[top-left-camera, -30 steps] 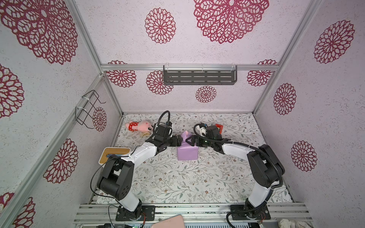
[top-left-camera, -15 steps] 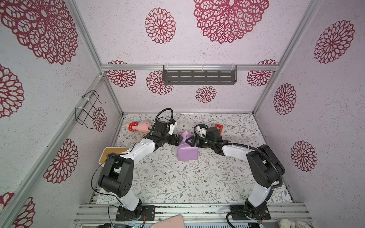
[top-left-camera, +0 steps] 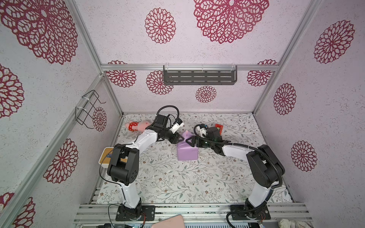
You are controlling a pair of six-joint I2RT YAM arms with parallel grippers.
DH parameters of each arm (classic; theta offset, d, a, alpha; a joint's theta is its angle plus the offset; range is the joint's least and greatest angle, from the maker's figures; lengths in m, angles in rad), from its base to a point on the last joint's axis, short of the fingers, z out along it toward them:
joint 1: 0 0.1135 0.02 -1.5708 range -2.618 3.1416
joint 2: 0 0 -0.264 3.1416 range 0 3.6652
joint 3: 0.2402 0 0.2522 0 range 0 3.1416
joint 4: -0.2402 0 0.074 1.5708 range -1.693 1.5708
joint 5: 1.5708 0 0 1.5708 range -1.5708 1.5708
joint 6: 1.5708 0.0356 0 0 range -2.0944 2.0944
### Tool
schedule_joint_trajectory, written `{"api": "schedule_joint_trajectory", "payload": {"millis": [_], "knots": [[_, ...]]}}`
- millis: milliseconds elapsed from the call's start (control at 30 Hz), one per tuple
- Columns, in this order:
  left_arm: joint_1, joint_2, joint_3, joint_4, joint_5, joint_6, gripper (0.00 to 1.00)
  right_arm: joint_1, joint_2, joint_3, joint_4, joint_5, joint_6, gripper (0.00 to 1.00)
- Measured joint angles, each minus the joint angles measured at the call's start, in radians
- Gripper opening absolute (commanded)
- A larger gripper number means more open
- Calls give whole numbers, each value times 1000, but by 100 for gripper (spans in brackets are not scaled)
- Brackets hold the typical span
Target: Wrap the gift box in paper
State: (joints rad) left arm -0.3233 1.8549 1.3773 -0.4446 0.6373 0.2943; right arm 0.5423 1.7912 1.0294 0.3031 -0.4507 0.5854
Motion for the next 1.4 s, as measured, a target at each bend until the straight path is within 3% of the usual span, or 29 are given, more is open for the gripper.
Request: {"api": "schedule_joint_trajectory", "payload": {"millis": [133,367,600,933,1400], "knots": [[2,28,59,-47,43,60,32,0,0,1,-1,0,0,94],[3,64,109,-111,89,146,20,0,0,1,-2,0,-1,93],[4,64,138,-152,103,192,1,0,0,9,-16,0,-1,93],[6,62,127,-145,109,203,0,-3,0,24,-47,1,-9,99],[6,23,72,-90,104,203,0,-44,-87,42,-145,-56,-8,99]]}}
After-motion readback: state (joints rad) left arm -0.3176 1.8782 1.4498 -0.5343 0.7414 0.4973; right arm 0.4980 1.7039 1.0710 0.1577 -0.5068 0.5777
